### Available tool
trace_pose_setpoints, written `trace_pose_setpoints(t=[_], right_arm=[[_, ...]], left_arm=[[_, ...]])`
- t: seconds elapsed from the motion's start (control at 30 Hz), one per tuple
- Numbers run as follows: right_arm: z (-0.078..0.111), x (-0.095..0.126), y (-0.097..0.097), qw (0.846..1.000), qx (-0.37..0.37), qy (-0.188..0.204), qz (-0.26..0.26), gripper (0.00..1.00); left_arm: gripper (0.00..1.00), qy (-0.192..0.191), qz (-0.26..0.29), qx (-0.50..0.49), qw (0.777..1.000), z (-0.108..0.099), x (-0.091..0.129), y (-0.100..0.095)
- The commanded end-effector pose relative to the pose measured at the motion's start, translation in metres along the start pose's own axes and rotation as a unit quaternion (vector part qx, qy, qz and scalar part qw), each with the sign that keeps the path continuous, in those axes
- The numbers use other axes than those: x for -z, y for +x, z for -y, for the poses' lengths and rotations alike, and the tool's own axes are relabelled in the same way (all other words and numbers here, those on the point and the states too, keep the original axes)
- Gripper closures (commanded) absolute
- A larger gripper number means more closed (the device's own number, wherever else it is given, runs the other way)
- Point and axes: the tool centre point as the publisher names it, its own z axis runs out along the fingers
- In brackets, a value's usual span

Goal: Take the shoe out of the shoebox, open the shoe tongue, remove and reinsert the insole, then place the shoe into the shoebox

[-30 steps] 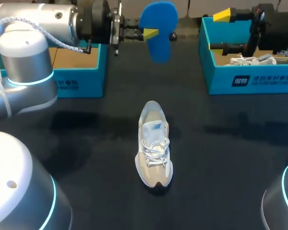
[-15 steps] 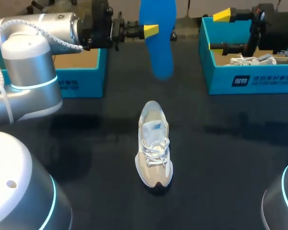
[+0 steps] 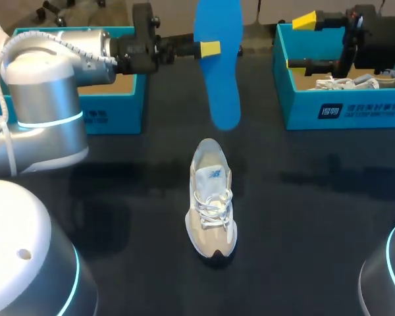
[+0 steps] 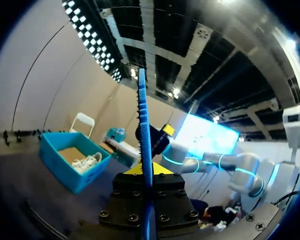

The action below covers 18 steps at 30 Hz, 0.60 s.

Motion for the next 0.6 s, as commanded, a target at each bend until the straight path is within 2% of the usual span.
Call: trace_pose_setpoints(t=[0.03, 0.27, 0.6], right_arm=[[0.0, -0.001, 0.0, 1.0, 0.0, -0.001, 0.001, 0.0], [0.0, -0.001, 0.0, 1.0, 0.0, -0.001, 0.001, 0.0], [0.0, -0.003, 0.0, 1.0, -0.006, 0.002, 0.011, 0.0]], left_arm=[[1.0, -0.041, 0.028, 0.313, 0.949, 0.003, -0.001, -0.001], [1.0, -0.026, 0.015, 0.421, 0.906, 0.001, -0.003, -0.003], [1.0, -0.012, -0.001, 0.486, 0.874, -0.01, -0.01, -0.012]])
